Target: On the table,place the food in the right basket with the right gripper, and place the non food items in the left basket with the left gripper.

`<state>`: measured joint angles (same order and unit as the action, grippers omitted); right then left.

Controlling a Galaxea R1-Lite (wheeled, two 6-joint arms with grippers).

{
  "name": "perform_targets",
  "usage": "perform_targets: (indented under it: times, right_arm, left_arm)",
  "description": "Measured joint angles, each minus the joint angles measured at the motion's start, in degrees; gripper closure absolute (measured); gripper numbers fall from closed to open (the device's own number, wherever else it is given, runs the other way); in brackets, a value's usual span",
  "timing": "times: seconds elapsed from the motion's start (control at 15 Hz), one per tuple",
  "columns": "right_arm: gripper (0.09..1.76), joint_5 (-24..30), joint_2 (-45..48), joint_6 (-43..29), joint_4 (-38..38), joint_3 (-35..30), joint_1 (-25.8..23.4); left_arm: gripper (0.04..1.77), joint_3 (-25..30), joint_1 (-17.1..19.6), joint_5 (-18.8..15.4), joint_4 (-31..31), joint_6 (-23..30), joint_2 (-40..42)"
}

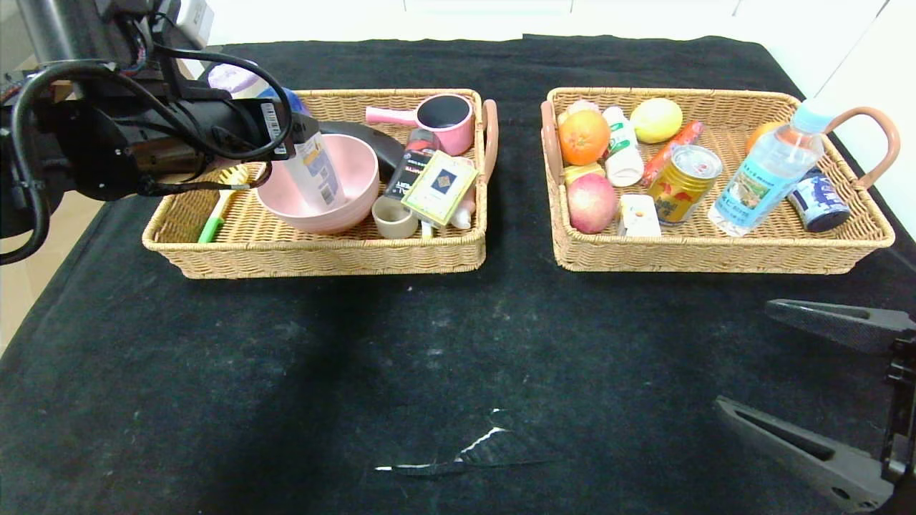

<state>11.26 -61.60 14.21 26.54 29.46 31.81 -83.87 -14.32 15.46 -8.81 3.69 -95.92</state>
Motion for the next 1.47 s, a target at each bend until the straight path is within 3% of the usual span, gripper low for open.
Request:
perform_targets:
  times: [0.33, 1.07, 1.47]
  right_arm:
    - [0.14, 0.0, 0.0, 0.0, 0.0, -0.1, 0.2]
    - [0.14, 0.5, 2.3, 1.1, 0.1, 0.2, -2.3]
    - [0.14, 0.3, 5.2, 2.2, -0.5, 0.6, -5.6]
  left_arm:
    - [0.20, 8.2, -2.9, -0.2, 0.2, -0.5, 6.9]
    - [0.12, 32.2, -8.7, -1.2, 1.7, -1.8, 28.7]
    - [0.11, 39.6, -8.9, -3.4, 12.1, -2.0, 45.4]
